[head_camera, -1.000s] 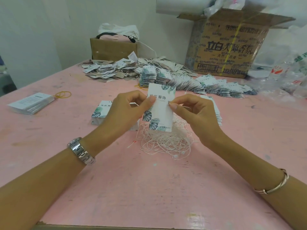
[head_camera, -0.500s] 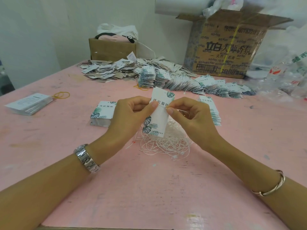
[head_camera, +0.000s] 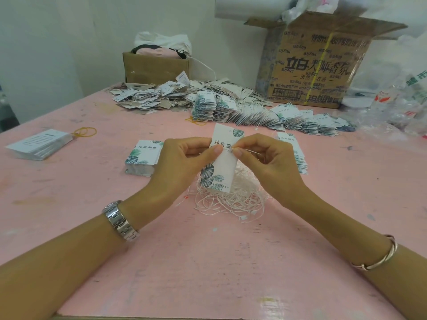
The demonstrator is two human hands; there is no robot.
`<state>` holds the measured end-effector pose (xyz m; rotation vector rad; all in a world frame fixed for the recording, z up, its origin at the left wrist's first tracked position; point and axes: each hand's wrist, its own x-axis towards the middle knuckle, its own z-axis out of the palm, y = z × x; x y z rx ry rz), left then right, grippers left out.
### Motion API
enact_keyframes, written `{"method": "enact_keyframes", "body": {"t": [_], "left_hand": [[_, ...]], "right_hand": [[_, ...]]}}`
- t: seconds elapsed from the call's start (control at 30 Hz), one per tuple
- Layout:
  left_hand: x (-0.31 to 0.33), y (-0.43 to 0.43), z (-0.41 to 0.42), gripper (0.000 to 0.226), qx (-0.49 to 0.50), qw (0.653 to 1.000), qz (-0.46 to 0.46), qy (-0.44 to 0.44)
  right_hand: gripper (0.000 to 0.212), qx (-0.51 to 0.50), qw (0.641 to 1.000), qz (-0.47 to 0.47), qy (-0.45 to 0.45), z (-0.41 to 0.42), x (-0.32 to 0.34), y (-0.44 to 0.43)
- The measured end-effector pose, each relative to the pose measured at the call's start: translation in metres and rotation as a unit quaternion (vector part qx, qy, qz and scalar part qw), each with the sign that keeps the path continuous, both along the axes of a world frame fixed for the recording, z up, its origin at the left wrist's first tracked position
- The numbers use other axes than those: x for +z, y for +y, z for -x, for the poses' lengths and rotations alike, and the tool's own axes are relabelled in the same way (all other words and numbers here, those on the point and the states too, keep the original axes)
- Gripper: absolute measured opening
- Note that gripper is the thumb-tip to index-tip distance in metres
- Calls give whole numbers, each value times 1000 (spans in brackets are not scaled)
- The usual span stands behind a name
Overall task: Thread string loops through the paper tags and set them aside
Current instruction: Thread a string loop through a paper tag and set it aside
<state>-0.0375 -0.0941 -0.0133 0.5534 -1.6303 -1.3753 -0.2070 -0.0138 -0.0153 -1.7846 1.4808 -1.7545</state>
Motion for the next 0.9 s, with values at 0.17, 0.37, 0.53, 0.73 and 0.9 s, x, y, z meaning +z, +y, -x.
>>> {"method": "enact_keyframes", "body": {"t": [0.17,0.37,0.53,0.73,0.9], "left_hand": [[0,1,1,19,-6,1000,-24,13],[1,2,2,21,-21,996,-71,41],[-1,3,3,15,-43,996,-71,23],[-3,4,4,14,-65,996,-61,7],[-4,3,3,14,-67,997,-50,-4]], "right_hand": [[6,8,1000,3,8,1,0,0],[5,-25,995,28,-90,2,4,0],[13,-40,980,-21,-195,6,10,-1],[9,33,981,-73,-175,8,9,-4],[13,66,980,-69,-174,8,8,-5]]}}
